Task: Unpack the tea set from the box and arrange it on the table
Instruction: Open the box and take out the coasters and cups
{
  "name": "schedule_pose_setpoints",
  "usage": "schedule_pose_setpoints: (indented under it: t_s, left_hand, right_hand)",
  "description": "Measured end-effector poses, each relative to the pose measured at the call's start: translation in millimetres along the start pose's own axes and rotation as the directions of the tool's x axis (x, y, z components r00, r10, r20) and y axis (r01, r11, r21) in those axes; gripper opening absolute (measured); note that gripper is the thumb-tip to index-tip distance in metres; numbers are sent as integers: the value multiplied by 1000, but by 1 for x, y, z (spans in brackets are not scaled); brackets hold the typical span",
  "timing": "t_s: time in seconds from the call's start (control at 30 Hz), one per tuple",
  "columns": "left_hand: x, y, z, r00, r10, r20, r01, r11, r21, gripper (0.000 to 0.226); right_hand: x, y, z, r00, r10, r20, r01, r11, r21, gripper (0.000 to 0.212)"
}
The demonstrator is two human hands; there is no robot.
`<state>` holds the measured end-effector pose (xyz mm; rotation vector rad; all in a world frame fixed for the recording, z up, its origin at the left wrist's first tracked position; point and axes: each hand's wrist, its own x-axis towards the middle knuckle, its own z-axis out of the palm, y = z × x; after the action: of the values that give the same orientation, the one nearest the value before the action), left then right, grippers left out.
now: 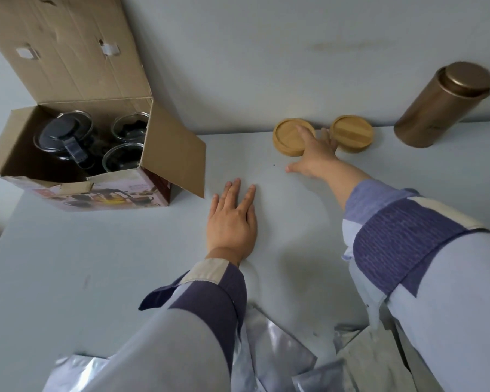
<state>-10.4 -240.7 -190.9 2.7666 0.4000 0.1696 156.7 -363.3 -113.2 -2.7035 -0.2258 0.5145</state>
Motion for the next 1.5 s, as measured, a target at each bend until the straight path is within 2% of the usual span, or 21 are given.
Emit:
schedule_pose_setpoints:
  t_s: [0.1,0.13,0.27,0.4,0.5,0.6,0.7,0.8,0.93,1.07,1.2,1.5]
  left_hand:
    - [3,-1,-16,990,23,137,-16,999,-49,48]
    - [5,-2,-27,989,38,141,-29,997,-71,48]
    - [5,-18,-91,992,71,-106,-83,991,-108,41]
    - [9,-55,-154,939,96,-330,-139,984,-108,33]
    - [12,-94,-186,924,-28,-382,7,998,-56,39]
    - [12,-141,-202,930,-184,-318,207,977,41,51]
    - [7,-183,-207,944,-309,-113,324,932,163,82]
    - [0,-201,-203,940,-341,14,323,904,281,106]
    - [0,-204,-203,953,-303,32,277,906,320,111]
    - [-2,-206,-203,958,-284,30,259,909,327,114]
    - [-2,-207,-205,961,-275,38,248,914,320,115]
    - [0,-205,-205,956,-288,51,255,906,339,117]
  right_hand:
    - [-28,-13,-1,998,-60,21,61,997,-41,81]
    - [-37,-21,-1,996,-88,32,89,996,-25,75]
    - [-66,-72,-1,981,-188,52,182,979,92,53]
    - [-87,-141,9,954,-292,-74,301,933,196,32]
    - [-101,-188,22,909,-394,-134,416,876,243,29]
    - [-107,-225,39,866,-486,-122,500,849,169,35]
    - [-108,-249,52,866,-500,-34,496,865,-82,48]
    - [-107,-261,53,914,-403,45,395,861,-321,49]
    - [-102,-281,45,933,-276,232,356,807,-470,64]
    - [-96,-300,48,953,-143,267,282,741,-609,86]
    - [-96,-301,57,973,-135,187,225,719,-657,84]
    - [-100,-287,63,970,-241,3,206,823,-529,72]
